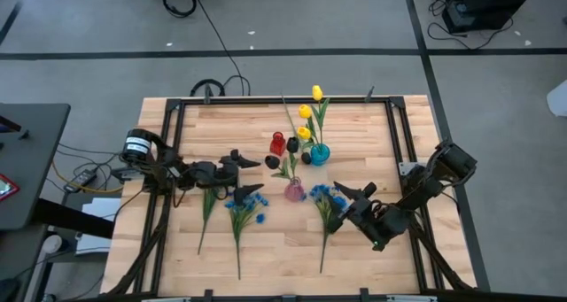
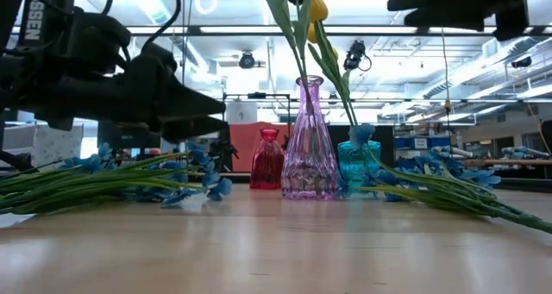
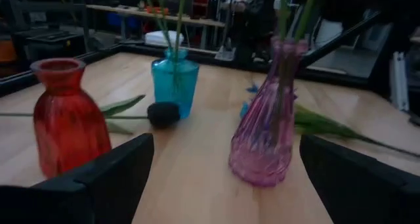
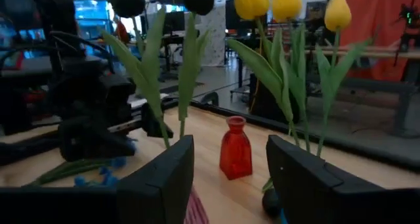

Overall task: Sort flowers into vase by color
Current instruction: Move the red vase to the center of the table

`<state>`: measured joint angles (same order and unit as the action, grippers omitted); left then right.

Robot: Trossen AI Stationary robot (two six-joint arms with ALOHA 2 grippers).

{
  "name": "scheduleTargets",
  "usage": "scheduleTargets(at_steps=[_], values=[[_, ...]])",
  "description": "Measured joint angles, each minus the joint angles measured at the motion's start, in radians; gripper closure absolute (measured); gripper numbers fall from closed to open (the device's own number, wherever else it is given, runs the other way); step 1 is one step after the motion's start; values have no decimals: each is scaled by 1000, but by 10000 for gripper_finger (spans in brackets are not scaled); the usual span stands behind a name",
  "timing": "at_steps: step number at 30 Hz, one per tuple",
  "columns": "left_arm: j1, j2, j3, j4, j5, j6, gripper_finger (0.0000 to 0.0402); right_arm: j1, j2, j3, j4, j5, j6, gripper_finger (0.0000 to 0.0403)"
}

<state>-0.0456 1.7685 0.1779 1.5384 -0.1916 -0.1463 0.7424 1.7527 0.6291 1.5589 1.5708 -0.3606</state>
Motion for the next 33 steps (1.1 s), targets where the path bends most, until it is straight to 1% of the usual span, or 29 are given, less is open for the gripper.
scheduleTargets(at_steps=[2,4,5,6,7,10,12,13,15,17,18,19,22,23,26,27,28,29,30,33], values=[[0,-18,1,-7,22,-15,20,5,4,-20,1,-43,84,210],[0,-45,10,-26,46,-20,29,7,8,-27,-5,-152,153,215],[0,-62,12,-49,58,-23,34,7,8,-21,-10,-197,169,217],[0,-78,19,-81,71,-30,39,7,5,-5,-17,-220,166,220],[0,-100,28,-128,86,-42,45,7,-1,14,-23,-232,131,223],[0,-172,64,-296,109,-45,62,16,-34,84,-24,-229,-37,229],[-2,-226,96,-428,121,-43,72,28,-62,138,-55,-222,-116,232],[-2,-251,118,-492,129,-35,76,33,-77,165,-96,-208,-138,233],[-2,-307,159,-616,138,-3,82,40,-101,222,-232,-136,-149,233],[-3,-366,205,-753,135,36,87,41,-115,278,-370,-96,-120,233],[-3,-390,228,-818,130,49,89,41,-117,301,-432,-97,-93,233],[-3,-416,250,-884,122,66,91,40,-119,323,-491,-123,-59,234],[-4,-475,309,-1020,103,101,94,30,-120,365,-675,-245,88,236],[-6,-496,322,-1055,95,115,94,16,-120,377,-749,-306,159,237],[-8,-535,354,-1109,88,122,94,-59,-118,409,-1001,-542,416,240],[-8,-553,355,-1133,88,129,94,-84,-118,421,-1083,-621,483,240],[-8,-574,356,-1162,85,136,94,-103,-118,430,-1147,-677,538,241],[-8,-590,357,-1178,78,139,94,-115,-119,438,-1201,-700,577,241],[-8,-605,357,-1194,71,141,94,-117,-123,444,-1257,-699,606,241],[-8,-657,333,-1220,65,143,94,-107,-162,450,-1463,-637,731,241]])
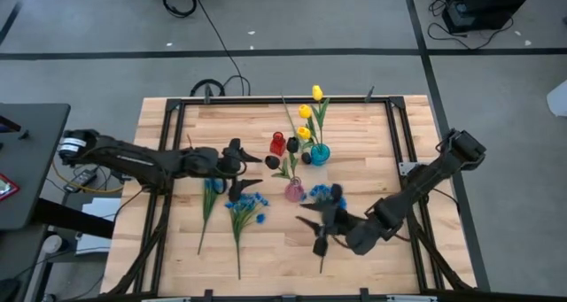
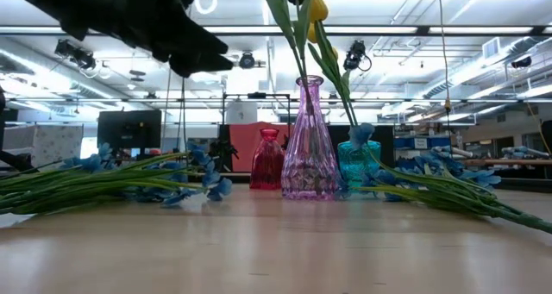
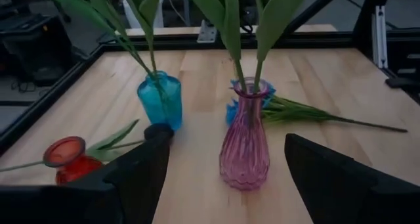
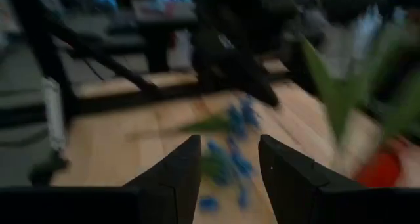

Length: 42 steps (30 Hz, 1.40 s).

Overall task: Sort flowers into vase by color
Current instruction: Move the red vase to the center of the table

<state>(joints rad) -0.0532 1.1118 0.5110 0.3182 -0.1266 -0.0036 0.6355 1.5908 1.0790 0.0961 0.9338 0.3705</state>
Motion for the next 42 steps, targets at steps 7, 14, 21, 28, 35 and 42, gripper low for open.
scheduleTargets(at_steps=[7,14,21,28,35,42], values=[[76,-13,-14,-6,-38,101,96,-3,-101,-42,-610,-58,542,241],[332,40,76,-113,161,163,116,-18,-191,-168,-683,-136,625,241],[533,250,294,-330,266,270,129,-75,-324,-313,-678,-124,551,241],[577,395,354,-354,429,262,131,-87,-410,-479,-566,-124,546,241],[530,466,352,-322,430,229,128,-94,-491,-590,-488,-125,543,241],[523,486,352,-176,352,193,110,-127,-557,-610,-406,-99,414,241]])
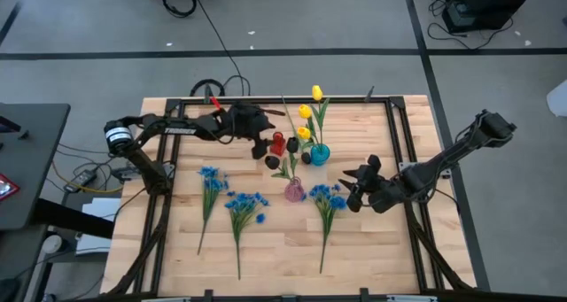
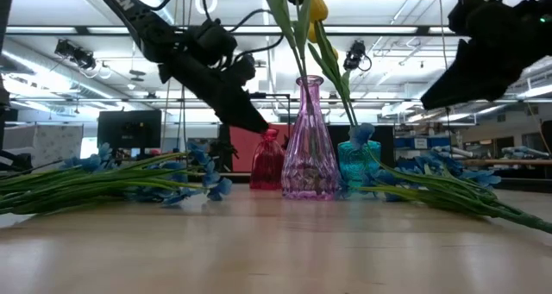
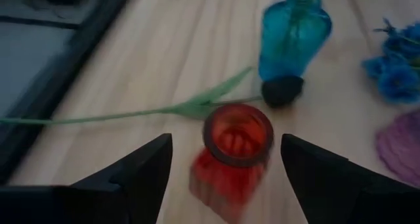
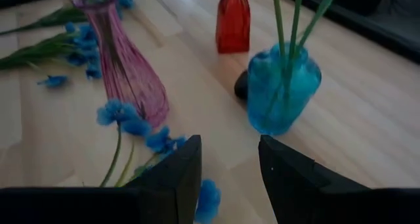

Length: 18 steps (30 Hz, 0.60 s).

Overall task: Sort flowers into vase by color
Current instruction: Move the red vase to the center of the table

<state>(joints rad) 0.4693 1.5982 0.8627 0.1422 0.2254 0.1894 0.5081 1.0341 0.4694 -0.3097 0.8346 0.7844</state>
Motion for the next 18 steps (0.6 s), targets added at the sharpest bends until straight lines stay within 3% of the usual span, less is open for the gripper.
scheduleTargets(at_steps=[4,18], values=[[0,5,0,19,-73,7,101,-35,-21,0,49,-33,-97,241],[5,124,-1,212,-66,-63,63,-173,-49,-1,145,-172,-284,243]])
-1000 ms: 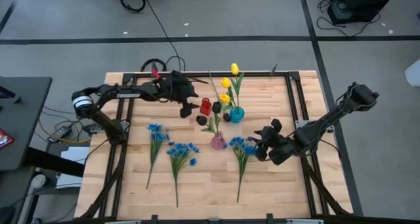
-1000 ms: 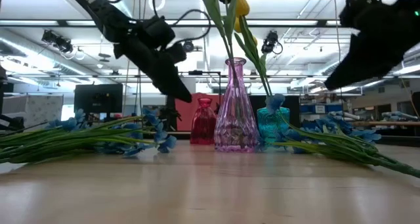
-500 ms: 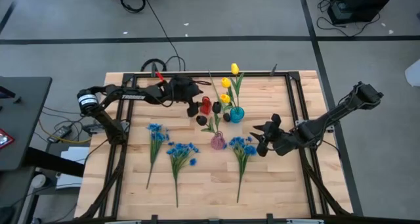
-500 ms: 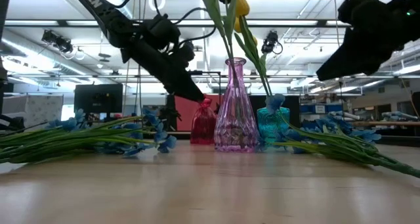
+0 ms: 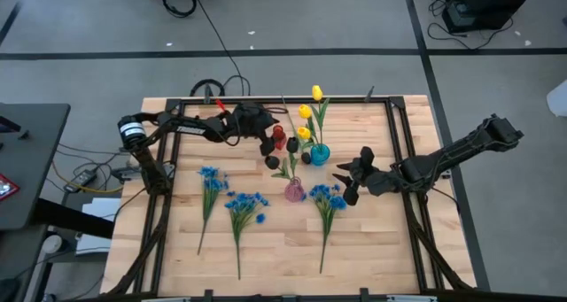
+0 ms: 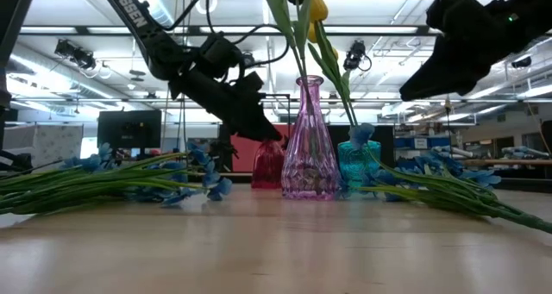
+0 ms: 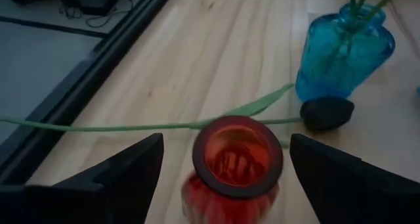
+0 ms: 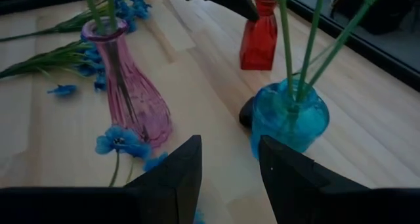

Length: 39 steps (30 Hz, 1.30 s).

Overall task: Sort flowers into vase by color
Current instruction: Move the red vase to the center of the table

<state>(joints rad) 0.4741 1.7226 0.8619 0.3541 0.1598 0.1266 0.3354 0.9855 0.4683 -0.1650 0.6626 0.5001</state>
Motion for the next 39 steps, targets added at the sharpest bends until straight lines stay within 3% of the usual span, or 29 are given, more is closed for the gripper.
scheduleTargets(at_steps=[7,18,26,39], values=[[3,3,0,33,-1,0,78,-12,2,0,16,-9,-6,243],[3,3,0,16,-4,0,172,-12,2,0,19,-10,1,244],[7,-24,0,-52,-18,2,219,-12,2,0,19,-10,28,244],[16,-70,4,-196,-1,-5,228,-12,3,0,23,-12,32,244]])
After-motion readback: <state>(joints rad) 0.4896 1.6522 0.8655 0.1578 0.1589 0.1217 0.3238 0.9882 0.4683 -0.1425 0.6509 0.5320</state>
